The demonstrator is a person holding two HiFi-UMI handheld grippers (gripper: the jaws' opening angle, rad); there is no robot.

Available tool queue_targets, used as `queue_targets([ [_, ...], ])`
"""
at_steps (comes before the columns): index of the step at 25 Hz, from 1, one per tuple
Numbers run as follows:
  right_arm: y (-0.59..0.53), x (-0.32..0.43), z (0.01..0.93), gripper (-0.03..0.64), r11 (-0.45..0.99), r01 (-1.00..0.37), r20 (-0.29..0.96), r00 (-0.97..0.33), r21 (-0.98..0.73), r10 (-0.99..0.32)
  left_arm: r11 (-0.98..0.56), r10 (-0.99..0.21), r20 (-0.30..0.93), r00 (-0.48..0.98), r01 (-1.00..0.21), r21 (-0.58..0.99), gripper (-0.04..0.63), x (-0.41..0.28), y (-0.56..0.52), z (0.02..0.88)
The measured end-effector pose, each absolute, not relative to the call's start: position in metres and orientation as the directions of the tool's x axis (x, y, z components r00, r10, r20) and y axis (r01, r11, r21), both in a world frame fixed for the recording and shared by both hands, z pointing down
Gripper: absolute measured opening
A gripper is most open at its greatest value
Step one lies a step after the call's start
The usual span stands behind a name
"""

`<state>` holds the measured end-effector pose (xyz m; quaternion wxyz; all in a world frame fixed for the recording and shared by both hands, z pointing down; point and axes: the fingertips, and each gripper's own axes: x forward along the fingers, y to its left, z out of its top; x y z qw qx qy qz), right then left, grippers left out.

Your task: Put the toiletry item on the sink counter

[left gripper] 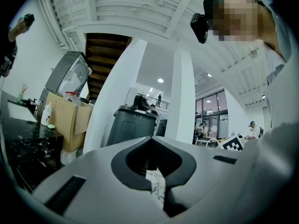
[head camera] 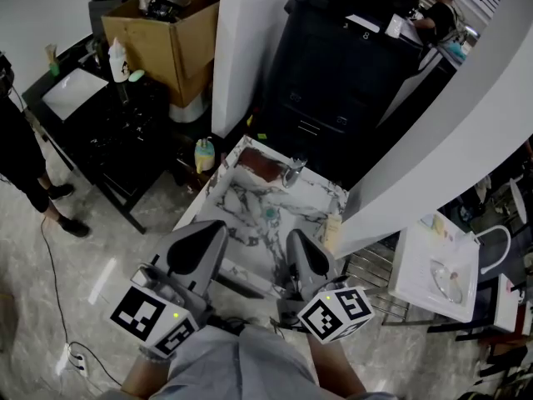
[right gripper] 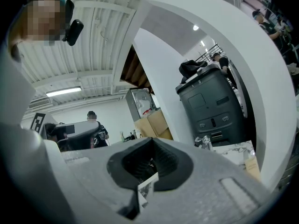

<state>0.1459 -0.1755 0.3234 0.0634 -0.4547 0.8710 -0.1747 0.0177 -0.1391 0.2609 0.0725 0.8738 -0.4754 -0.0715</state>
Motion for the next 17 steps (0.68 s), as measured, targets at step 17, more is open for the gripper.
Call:
queue_targets([
  [17,-0.1759,0.1493,0.3285,-0.002,0.533,-0.763,0.062,-0.592,-0.366,-0.804,-0.535,-0.842,-0.058,0.536,-0.820,0.202,0.003,0.0236,-0.1404,0.2644],
])
